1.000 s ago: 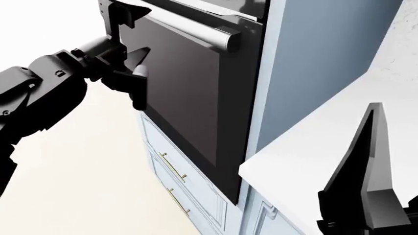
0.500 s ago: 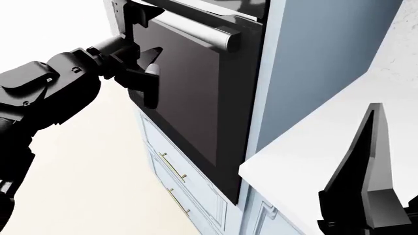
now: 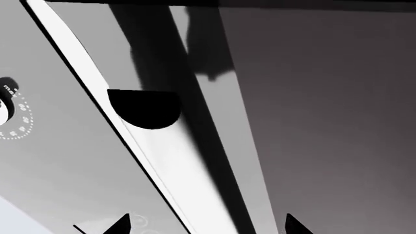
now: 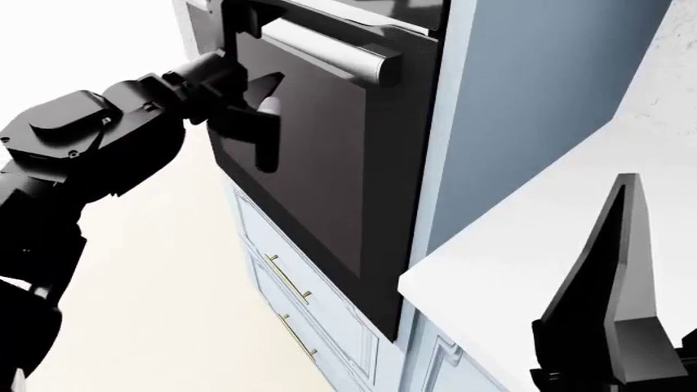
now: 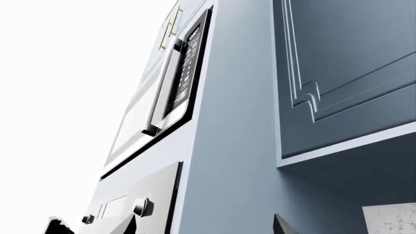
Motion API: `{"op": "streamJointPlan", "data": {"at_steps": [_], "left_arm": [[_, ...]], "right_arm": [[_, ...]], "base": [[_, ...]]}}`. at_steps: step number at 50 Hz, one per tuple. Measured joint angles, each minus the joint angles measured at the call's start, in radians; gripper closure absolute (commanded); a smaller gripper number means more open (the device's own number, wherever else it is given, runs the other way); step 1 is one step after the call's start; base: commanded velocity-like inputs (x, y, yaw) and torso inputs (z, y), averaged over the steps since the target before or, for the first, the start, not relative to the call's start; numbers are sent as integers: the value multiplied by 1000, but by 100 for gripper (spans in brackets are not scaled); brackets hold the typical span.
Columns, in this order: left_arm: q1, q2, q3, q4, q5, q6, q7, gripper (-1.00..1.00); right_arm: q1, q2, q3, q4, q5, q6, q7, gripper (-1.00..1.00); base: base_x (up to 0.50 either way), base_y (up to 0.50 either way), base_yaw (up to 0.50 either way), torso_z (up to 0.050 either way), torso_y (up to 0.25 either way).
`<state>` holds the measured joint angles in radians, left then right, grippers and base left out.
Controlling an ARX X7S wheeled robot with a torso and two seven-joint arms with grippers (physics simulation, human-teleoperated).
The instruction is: Open the oven door
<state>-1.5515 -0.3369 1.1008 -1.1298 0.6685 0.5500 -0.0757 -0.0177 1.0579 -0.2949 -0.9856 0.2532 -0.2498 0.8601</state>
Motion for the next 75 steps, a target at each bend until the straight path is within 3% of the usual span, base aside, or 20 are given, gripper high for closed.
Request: {"op": "streamJointPlan", "data": {"at_steps": [22,54,55,75], "left_arm": [[-45,96,98,-155,-55,42,-81,-100],[-73,138,499,-177,-427,0,-217,-100],[-74,138,510,-177,-437,0,-219,100],[-81,136,636,-172,-535,-5,-268,100]], "right_arm": [[5,5,3,9,11,-7,2,-100],[-14,9,4,11,3,-21,8,-100],[-14,10,4,11,3,-21,8,-100],[-16,10,4,13,3,-23,9,-100]], "base": [[0,0,0,0,0],[0,0,0,0,0],[0,0,0,0,0],[0,0,0,0,0]]}}
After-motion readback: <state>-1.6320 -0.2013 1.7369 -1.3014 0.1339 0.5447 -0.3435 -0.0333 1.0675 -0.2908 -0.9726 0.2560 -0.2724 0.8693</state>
